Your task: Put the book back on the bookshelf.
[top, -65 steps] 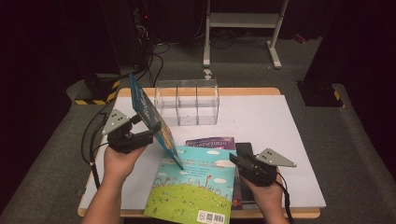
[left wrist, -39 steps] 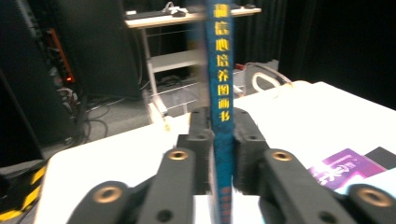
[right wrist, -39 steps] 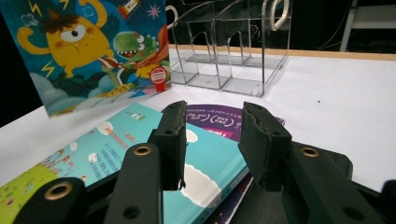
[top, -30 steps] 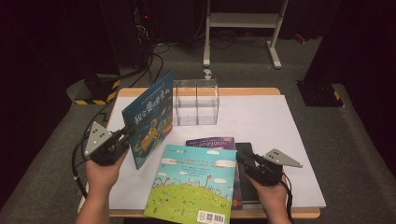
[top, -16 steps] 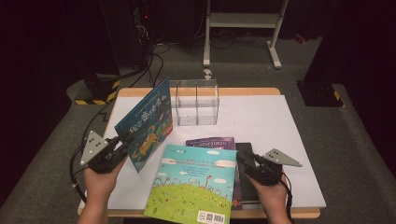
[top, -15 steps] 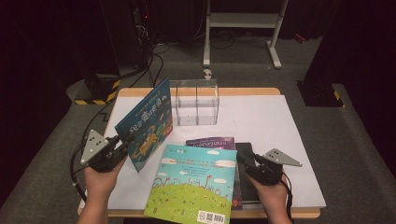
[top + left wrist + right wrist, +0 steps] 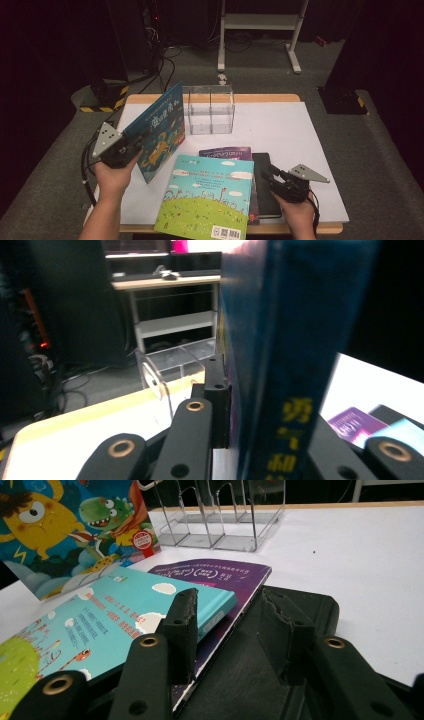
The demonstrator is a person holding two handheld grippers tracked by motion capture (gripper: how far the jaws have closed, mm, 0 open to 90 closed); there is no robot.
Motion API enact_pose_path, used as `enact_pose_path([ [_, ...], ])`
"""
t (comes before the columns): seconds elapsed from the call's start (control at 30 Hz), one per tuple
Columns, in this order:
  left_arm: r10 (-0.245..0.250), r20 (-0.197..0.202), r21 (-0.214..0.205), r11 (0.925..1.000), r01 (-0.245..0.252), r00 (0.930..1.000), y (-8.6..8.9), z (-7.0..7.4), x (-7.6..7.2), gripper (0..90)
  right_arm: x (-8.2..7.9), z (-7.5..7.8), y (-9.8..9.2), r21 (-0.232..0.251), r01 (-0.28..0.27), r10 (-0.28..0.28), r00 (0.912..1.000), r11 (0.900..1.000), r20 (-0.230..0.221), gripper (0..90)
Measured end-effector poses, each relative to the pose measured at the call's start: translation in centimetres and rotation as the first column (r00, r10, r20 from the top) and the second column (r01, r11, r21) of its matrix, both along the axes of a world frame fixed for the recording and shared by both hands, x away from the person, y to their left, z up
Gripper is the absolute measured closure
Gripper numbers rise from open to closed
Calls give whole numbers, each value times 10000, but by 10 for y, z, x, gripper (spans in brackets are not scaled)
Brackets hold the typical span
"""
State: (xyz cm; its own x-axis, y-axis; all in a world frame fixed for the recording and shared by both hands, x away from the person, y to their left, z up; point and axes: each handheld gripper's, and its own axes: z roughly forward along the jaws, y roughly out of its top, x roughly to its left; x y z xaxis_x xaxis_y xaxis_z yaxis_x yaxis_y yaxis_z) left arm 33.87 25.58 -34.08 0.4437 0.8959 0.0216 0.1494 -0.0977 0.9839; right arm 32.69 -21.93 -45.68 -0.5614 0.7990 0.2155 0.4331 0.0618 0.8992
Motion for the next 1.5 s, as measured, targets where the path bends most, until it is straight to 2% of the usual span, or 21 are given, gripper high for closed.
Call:
enact_pose_path([
  [0.3,199,-330,-451,9988,-214,9993,-7,22,37,828,0,-1,-4,132,39,-39,10000,9999,23,589],
  [0.5,852,-103,-738,9936,-857,9963,-8,30,50,827,-1,0,-8,214,120,-121,9999,9997,54,591],
  [0.6,1197,-65,-943,9883,-1198,9928,-9,32,61,827,-2,1,-9,253,157,-159,9998,9996,90,592],
  [0.73,1551,21,-986,9831,-1541,9879,-14,32,79,827,-1,0,-9,222,135,-138,9998,9997,123,591],
  [0.93,2118,425,-1086,9725,-2062,9764,-23,30,101,827,-2,0,-10,213,102,-105,9998,9997,156,591],
  [1.03,2406,442,-1041,9664,-2350,9696,-27,26,115,827,-2,1,-12,342,68,-72,9999,9994,133,591],
  [1.2,2549,474,-1190,9614,-2479,9658,-32,20,128,827,-4,1,-13,404,60,-66,9998,9992,163,592],
  [1.33,2759,459,-1108,9566,-2696,9601,-36,13,137,827,-4,1,-14,555,4,-9,10000,9985,89,592],
  [1.5,2853,591,-1229,9531,-2767,9566,-37,8,141,827,-4,1,-12,583,-60,55,9999,9983,88,592],
])
